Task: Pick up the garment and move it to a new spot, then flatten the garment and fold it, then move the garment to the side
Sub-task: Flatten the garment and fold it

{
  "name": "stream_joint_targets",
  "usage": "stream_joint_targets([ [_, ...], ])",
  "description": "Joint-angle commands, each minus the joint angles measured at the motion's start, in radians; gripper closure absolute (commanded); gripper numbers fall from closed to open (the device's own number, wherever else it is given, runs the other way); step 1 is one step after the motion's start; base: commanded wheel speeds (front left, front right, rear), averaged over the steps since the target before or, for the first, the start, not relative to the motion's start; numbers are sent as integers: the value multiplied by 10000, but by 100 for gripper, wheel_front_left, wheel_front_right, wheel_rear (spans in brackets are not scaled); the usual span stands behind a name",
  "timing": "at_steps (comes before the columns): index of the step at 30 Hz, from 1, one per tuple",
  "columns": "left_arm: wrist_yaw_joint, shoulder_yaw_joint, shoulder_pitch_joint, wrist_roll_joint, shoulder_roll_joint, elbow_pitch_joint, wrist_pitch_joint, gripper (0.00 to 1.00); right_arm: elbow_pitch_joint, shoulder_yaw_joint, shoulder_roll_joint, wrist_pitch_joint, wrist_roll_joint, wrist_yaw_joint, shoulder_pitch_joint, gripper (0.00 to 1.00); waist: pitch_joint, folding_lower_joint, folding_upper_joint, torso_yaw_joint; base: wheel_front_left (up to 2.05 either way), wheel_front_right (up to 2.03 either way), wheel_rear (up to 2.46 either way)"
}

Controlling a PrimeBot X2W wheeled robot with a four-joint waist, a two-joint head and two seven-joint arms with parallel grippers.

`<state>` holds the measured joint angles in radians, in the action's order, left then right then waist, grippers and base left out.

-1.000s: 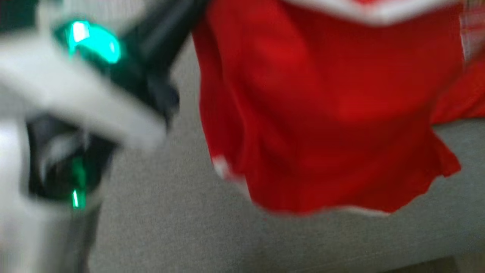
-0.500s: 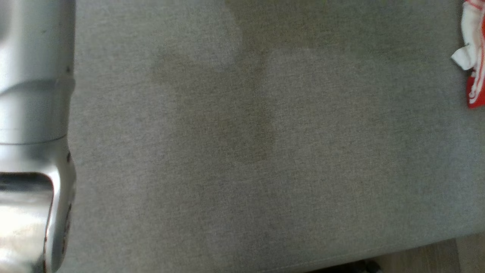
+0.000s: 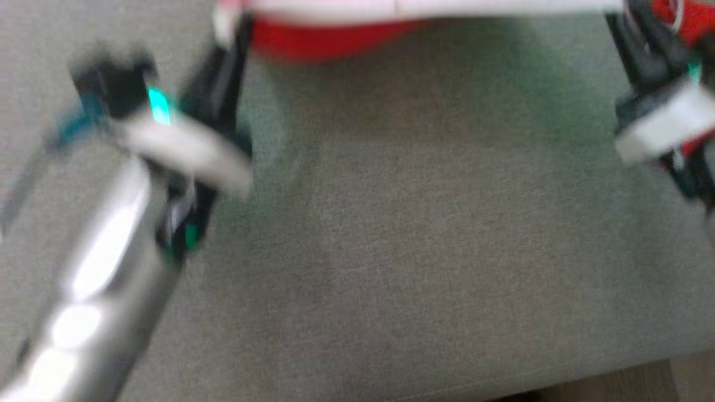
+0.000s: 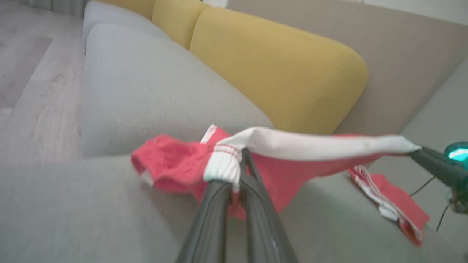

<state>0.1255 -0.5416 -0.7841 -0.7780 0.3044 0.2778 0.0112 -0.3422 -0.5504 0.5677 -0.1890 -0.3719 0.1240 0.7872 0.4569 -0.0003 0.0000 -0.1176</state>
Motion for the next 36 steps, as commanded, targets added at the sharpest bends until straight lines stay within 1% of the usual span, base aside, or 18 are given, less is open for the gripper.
stream_joint_targets([
  [1,49,20,1065,94,797,-842,293,100,772,131,537,86,12,67,-1027,100,-792,3,0,22,0,0,0],
  [3,-51,-199,2228,234,1122,-1408,521,100,1351,273,902,372,118,67,-1965,100,-1288,3,0,-17,0,0,0],
  [6,-545,-427,3970,368,1471,-2397,788,100,2392,518,1404,1032,147,67,-3414,100,-1862,3,0,-82,0,0,0],
  [7,-545,-427,3970,368,1471,-2397,788,100,2392,518,1404,1032,147,67,-3414,100,-1862,3,0,-82,0,0,0],
  [12,-1716,-642,6800,338,1929,-4165,1017,100,4324,1042,2268,2460,-112,67,-6053,100,-2585,3,0,-78,0,0,0],
  [14,-2119,-771,7797,276,2069,-4868,1031,100,5071,1384,2543,3048,-362,67,-7163,100,-2780,3,0,-25,0,0,0],
  [16,-2484,-836,8618,203,2208,-5553,1043,100,5774,1933,2736,3571,-690,67,-8194,100,-2891,3,0,62,0,0,0],
  [19,-2785,-922,9354,16,2303,-6443,975,100,6693,2971,2941,4244,-898,67,-9284,100,-2956,3,0,223,0,0,0],
  [21,-2701,-1032,9506,-243,2236,-6848,871,100,7152,3454,3080,4589,-926,67,-9601,100,-2922,3,0,360,0,0,0],
  [23,-2608,-1093,9373,-364,2158,-6965,748,100,7512,3589,3209,4854,-981,67,-9583,100,-2835,3,0,525,0,0,0],
  [25,-2409,-1135,9089,-627,1947,-6996,625,100,7720,3482,3288,5090,-1170,67,-9260,100,-2674,3,0,701,0,0,0],
  [27,-2302,-1044,8669,-861,1755,-6891,484,100,7765,3191,3448,5290,-1329,67,-8657,100,-2447,3,0,912,0,0,0],
  [30,-2179,-978,7863,-1023,1564,-6662,92,100,7445,2599,3732,5591,-1620,67,-7507,100,-2022,3,0,1331,0,0,0],
  [33,-2005,-859,6921,-1495,1113,-6478,-293,100,6891,2153,4010,5788,-2071,67,-6189,100,-1416,3,0,1821,0,0,0],
  [36,-1929,-786,5857,-1746,725,-5959,-739,100,6282,1555,4288,5944,-2372,67,-4777,100,-797,3,0,2299,0,0,0],
])
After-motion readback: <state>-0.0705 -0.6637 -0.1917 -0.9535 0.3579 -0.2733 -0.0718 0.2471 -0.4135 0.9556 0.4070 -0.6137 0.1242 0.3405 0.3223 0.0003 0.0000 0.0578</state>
